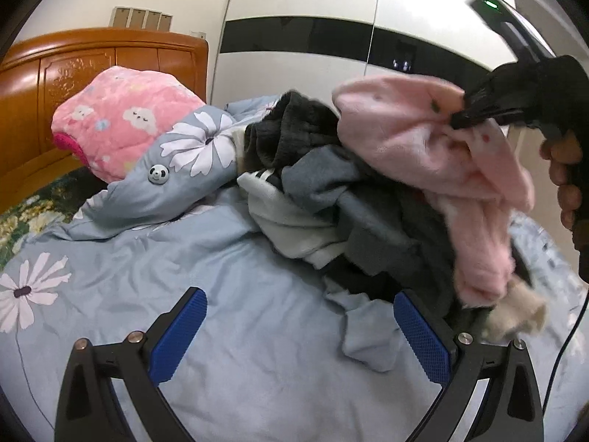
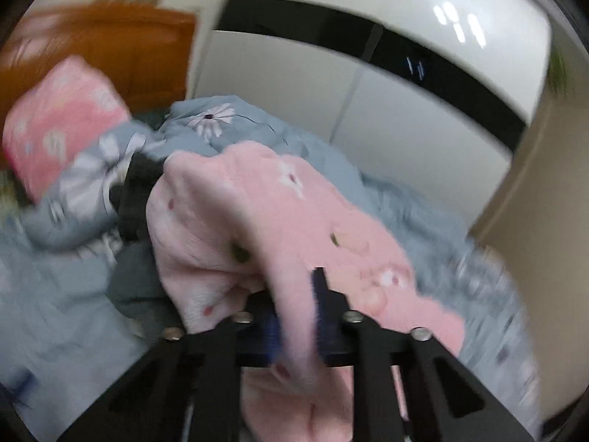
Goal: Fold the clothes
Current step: 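Grasp the pink fleece garment with the right gripper and pull it off the pile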
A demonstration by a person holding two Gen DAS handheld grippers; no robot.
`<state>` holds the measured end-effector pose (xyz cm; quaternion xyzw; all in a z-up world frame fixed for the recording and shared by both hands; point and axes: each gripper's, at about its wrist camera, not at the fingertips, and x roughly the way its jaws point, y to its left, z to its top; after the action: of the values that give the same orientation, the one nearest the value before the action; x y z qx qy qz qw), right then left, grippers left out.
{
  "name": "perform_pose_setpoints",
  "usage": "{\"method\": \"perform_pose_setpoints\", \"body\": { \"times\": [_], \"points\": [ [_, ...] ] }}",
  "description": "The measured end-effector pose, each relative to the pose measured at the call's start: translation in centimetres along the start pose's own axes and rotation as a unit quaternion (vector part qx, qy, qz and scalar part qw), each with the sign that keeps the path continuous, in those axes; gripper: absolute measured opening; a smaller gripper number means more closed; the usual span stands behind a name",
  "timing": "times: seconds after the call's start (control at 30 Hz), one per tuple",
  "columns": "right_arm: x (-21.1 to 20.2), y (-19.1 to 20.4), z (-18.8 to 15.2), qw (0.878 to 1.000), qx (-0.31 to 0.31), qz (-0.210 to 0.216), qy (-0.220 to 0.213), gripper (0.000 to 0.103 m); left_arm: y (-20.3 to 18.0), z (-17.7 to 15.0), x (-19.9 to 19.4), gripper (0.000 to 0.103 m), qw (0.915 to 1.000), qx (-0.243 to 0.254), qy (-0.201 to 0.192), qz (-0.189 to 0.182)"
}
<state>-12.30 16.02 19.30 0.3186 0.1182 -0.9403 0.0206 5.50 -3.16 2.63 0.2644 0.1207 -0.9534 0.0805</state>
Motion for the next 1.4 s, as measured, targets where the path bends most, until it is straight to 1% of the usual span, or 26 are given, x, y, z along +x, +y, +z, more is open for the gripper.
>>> {"method": "perform_pose_setpoints", "body": {
  "times": [0.07,0.1,0.2,0.27,0.37,0.43,0.53,0.57,0.67,0.73,0.8,0.9,1.0,1.07,1.13,1.23,1.3,1.33,1.4],
  "points": [
    [-3.2,-2.4,0.3,0.998,0.053,0.006,-0.016,0.008,0.6,-0.3,-1.3,0.103,0.9996,-0.019,0.017,-0.015],
    [-4.9,-3.1,0.3,0.998,0.064,0.001,-0.027,0.008,0.9,-0.5,-1.9,0.103,0.9990,-0.026,0.027,-0.023],
    [-10.5,-5.4,0.4,0.995,0.087,-0.012,-0.049,0.007,1.7,-0.9,-4.3,0.103,0.9969,-0.030,0.054,-0.048],
    [-15.2,-7.2,0.0,0.993,0.099,-0.025,-0.064,0.007,2.3,-0.8,-6.8,0.103,0.9961,-0.028,0.066,-0.052],
    [-22.6,-9.3,-0.5,0.989,0.107,-0.048,-0.092,0.006,3.7,-0.3,-10.7,0.103,0.9959,-0.024,0.069,-0.053],
    [-27.3,-10.7,-1.7,0.986,0.115,-0.064,-0.105,0.006,4.4,0.0,-12.9,0.103,0.9951,-0.024,0.074,-0.061],
    [-33.2,-12.7,-5.8,0.980,0.139,-0.088,-0.108,0.006,5.1,0.3,-15.9,0.103,0.9931,-0.024,0.085,-0.077],
    [-34.4,-13.1,-7.3,0.979,0.149,-0.095,-0.103,0.006,5.4,0.4,-16.9,0.103,0.9923,-0.024,0.089,-0.083],
    [-36.6,-14.4,-13.1,0.977,0.163,-0.121,-0.059,0.006,6.0,0.5,-19.8,0.103,0.9894,-0.024,0.101,-0.101],
    [-37.4,-15.1,-17.2,0.976,0.165,-0.143,-0.024,0.006,5.5,0.1,-21.1,0.103,0.9860,-0.020,0.114,-0.119],
    [-37.9,-15.5,-21.8,0.971,0.179,-0.159,0.010,0.006,4.5,-0.7,-22.2,0.103,0.9837,-0.009,0.123,-0.130],
    [-39.8,-17.0,-28.3,0.959,0.217,-0.176,0.040,0.006,2.7,-1.8,-23.1,0.103,0.9811,0.013,0.134,-0.139],
    [-42.1,-18.7,-34.3,0.942,0.268,-0.191,0.058,0.006,0.1,-2.5,-23.2,0.103,0.9774,0.038,0.148,-0.146],
    [-43.1,-20.0,-37.2,0.929,0.305,-0.200,0.060,0.006,-1.7,-2.9,-23.0,0.103,0.9741,0.056,0.159,-0.151],
    [-44.1,-21.4,-40.2,0.914,0.343,-0.207,0.060,0.006,-4.0,-3.2,-22.2,0.103,0.9691,0.068,0.176,-0.159],
    [-44.7,-22.7,-43.0,0.900,0.373,-0.215,0.067,0.006,-6.5,-4.0,-20.4,0.103,0.9635,0.066,0.201,-0.164],
    [-45.1,-23.1,-44.8,0.894,0.389,-0.212,0.068,0.006,-7.7,-4.9,-18.9,0.102,0.9579,0.056,0.230,-0.162],
    [-45.2,-23.1,-45.5,0.893,0.392,-0.210,0.068,0.006,-8.3,-5.3,-18.0,0.102,0.9544,0.046,0.245,-0.164],
    [-45.2,-22.8,-46.2,0.895,0.390,-0.204,0.071,0.006,-9.4,-6.3,-16.4,0.102,0.9484,0.035,0.270,-0.162]
  ]
}}
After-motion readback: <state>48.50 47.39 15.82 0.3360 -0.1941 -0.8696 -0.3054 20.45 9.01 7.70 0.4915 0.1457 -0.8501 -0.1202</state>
